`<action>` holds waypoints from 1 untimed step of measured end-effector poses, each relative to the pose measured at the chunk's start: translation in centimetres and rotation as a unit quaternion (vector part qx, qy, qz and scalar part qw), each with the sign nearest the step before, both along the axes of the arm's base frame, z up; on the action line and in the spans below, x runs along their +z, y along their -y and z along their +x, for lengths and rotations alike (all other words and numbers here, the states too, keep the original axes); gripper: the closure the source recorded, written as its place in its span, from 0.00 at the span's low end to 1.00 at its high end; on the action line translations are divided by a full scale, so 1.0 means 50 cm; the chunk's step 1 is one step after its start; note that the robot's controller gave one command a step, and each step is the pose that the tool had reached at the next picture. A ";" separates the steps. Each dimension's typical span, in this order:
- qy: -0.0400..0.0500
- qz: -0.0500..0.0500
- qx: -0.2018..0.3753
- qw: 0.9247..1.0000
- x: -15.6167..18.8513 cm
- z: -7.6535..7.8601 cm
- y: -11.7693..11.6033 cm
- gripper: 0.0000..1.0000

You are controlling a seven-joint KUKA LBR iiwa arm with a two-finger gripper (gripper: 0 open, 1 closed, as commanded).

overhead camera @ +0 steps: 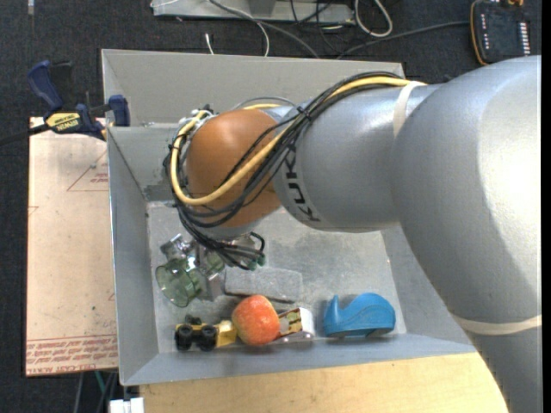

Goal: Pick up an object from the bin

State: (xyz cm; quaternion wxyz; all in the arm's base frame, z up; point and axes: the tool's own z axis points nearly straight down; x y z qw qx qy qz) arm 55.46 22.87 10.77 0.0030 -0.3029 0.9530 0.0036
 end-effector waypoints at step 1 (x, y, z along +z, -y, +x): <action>-0.001 0.000 -0.001 1.000 0.084 -0.001 -0.001 1.00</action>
Offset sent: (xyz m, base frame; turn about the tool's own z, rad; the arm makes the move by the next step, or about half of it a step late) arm -0.0006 0.0001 0.0558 0.0005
